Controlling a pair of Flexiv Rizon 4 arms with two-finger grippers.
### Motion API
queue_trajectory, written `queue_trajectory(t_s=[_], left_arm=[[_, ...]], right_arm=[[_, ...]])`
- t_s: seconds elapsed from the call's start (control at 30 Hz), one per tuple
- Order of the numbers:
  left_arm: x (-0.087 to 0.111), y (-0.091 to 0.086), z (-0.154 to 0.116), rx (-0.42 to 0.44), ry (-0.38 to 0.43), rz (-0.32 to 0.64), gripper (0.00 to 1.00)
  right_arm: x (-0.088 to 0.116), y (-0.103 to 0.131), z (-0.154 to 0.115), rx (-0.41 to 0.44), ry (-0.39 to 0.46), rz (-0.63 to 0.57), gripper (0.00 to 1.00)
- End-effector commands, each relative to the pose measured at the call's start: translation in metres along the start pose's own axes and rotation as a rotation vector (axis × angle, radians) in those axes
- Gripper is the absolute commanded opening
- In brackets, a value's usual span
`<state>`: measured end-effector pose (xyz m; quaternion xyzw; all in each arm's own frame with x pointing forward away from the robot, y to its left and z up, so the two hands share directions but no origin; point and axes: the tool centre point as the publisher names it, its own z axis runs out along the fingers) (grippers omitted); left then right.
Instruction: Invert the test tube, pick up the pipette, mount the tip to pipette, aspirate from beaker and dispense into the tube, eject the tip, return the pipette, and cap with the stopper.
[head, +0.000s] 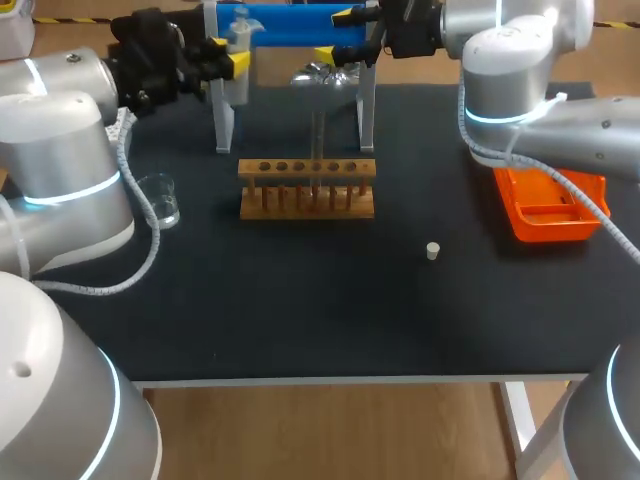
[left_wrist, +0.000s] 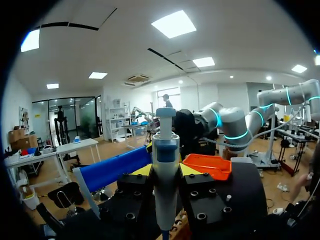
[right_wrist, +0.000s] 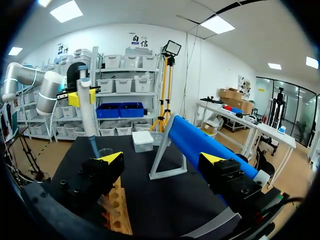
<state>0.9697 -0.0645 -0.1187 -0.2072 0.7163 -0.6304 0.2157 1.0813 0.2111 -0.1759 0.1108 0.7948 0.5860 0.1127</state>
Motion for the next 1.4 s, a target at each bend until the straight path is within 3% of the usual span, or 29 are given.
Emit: queue_trajectory(t_s=[0.03,0.33,0.83,1.2,1.4], left_arm=[[-0.02,0.005,0.02,0.011,-0.056,-0.01,0.0],[-0.05,0.012,0.032,0.006,-0.179,-0.037,0.0],[-0.083,0.016,0.053,-0.014,-0.374,-0.058,0.0],[-0.106,0.023,0.067,-0.037,-0.444,-0.091,0.0],[-0.106,0.023,0.067,-0.037,-0.444,-0.091,0.0]], right_arm=[[0.0,0.0,-0.001,0.0,-0.001,0.0,1.0],[0.0,0.0,-0.001,0.0,-0.001,0.0,1.0],[0.0,0.0,-0.001,0.0,-0.001,0.0,1.0],[0.0,0.0,-0.001,0.0,-0.001,0.0,1.0],[0.0,0.0,-0.001,0.0,-0.001,0.0,1.0]])
